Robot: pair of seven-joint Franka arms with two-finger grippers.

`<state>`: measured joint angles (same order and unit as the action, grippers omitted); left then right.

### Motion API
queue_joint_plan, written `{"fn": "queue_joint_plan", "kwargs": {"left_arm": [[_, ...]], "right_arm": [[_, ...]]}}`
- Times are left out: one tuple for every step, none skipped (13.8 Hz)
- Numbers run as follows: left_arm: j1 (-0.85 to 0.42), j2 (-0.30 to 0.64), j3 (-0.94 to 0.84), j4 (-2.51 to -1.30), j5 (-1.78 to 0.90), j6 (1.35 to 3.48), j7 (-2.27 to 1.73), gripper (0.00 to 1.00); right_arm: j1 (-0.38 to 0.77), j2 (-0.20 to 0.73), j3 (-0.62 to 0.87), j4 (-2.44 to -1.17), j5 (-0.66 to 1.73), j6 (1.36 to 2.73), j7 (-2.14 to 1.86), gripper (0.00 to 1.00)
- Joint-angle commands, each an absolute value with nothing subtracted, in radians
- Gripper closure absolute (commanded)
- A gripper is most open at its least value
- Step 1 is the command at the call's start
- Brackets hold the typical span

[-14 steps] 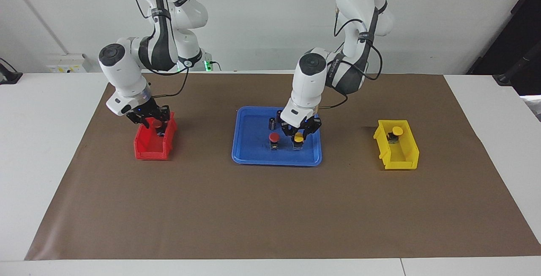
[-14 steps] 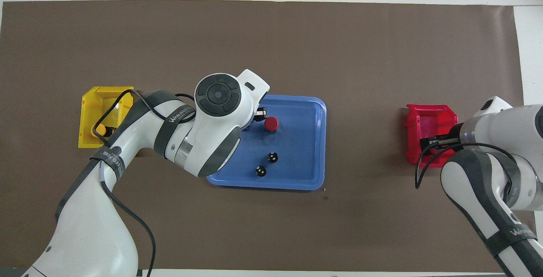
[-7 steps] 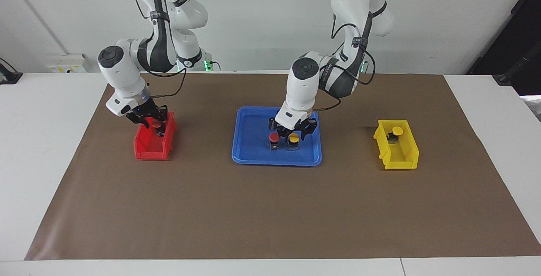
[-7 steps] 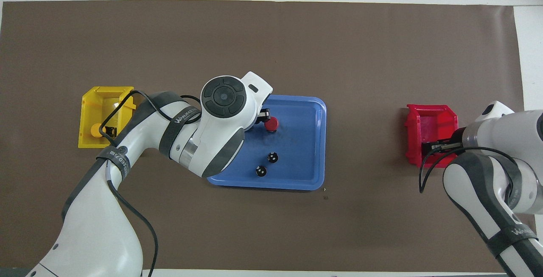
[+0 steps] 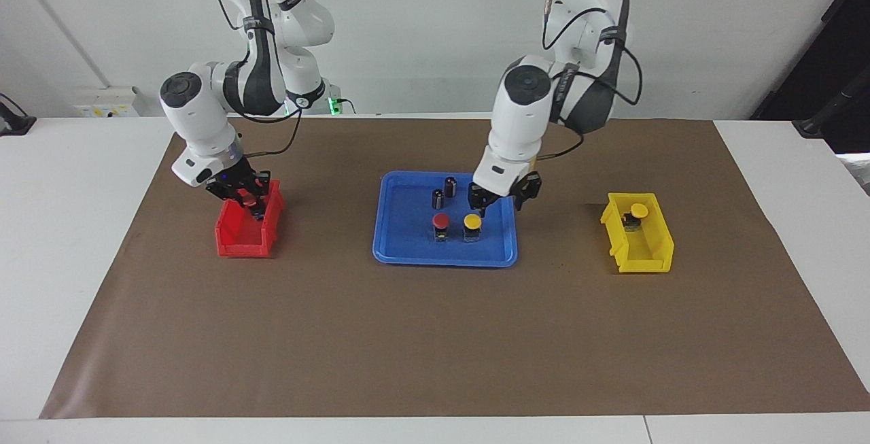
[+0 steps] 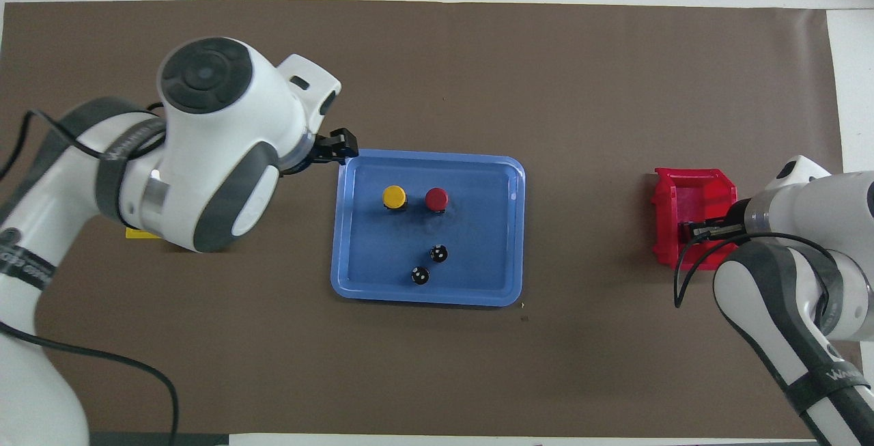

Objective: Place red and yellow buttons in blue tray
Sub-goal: 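Grasp the second red button while the left gripper returns to yellow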

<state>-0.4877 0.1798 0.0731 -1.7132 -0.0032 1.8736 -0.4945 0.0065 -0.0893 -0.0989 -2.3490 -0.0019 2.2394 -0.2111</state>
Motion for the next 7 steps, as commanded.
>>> {"fn": "queue_joint_plan", "kwargs": {"left_arm": [[-0.309, 0.118, 0.063, -1.689, -0.005, 1.769, -0.223, 0.00], [-0.246, 0.094, 0.066, -1.687, -0.006, 1.760, -0.143, 0.00], [-0.191, 0.083, 0.066, -1.687, -0.006, 1.746, -0.064, 0.00], [-0.142, 0.071, 0.066, -1.689, -0.011, 1.734, 0.015, 0.00], [-0.109, 0.069, 0.066, -1.697, -0.015, 1.749, 0.056, 0.00], [-0.095, 0.063, 0.066, -1.733, -0.015, 1.790, 0.064, 0.00], [-0.077, 0.052, 0.066, -1.803, -0.015, 1.875, 0.063, 0.00]], "right_arm": [[-0.003, -0.045, -0.094, -2.145, 0.005, 2.036, -0.244, 0.74], [-0.002, -0.020, -0.089, -2.061, 0.003, 1.954, -0.242, 0.74], [0.000, 0.001, -0.087, -1.986, 0.003, 1.884, -0.238, 0.74], [0.014, 0.029, -0.078, -1.900, 0.003, 1.814, -0.230, 0.74], [0.041, 0.058, -0.074, -1.828, 0.003, 1.771, -0.215, 0.74], [0.075, 0.084, -0.074, -1.759, 0.003, 1.740, -0.165, 0.74], [0.119, 0.103, -0.074, -1.712, 0.006, 1.727, -0.090, 0.74]]}}
